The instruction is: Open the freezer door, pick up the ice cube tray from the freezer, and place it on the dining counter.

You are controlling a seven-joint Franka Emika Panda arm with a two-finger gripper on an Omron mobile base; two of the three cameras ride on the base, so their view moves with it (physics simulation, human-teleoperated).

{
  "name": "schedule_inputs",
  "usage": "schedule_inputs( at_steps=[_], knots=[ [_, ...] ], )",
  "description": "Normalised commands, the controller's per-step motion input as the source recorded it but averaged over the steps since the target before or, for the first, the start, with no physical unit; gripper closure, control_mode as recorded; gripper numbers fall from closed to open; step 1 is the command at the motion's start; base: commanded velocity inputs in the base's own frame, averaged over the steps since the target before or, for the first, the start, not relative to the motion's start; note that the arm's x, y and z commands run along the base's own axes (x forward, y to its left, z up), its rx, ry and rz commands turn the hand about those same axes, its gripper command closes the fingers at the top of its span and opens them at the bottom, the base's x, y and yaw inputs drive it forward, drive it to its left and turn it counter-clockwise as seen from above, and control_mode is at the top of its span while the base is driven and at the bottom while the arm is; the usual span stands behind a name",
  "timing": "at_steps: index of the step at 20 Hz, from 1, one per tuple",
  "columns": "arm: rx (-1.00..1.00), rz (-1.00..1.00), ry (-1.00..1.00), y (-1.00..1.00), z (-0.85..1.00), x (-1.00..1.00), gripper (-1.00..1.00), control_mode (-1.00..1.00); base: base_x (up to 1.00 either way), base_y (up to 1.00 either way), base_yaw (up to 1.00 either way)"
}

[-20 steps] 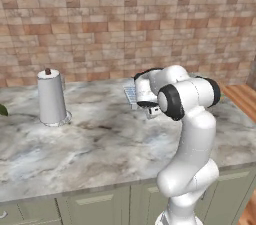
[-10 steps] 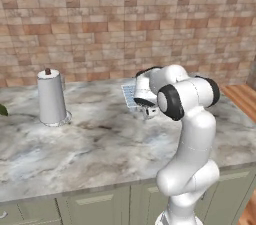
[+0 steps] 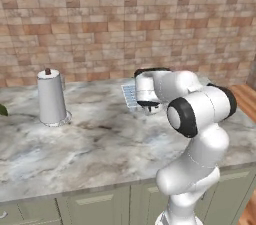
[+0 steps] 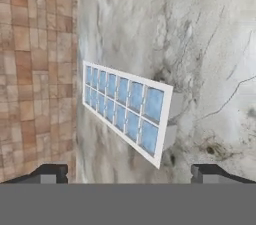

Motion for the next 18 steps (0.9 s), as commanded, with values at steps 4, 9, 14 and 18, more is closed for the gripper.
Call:
schedule_inputs(
  at_steps=[4,9,14,18],
  knots=[
    [0.02,0.00,0.16,-0.29,1.00,-0.63,-1.00,-1.00,0.00,0.00,0.00],
    [0.05,0.00,0.19,-0.36,1.00,-0.68,-1.00,-1.00,0.00,0.00,0.00],
    [0.05,0.00,0.20,-0.31,1.00,-0.42,-1.00,-1.00,0.00,0.00,0.00],
    [0.03,0.00,0.23,-0.24,1.00,-0.11,-1.00,-1.00,0.00,0.00,0.00]
  ],
)
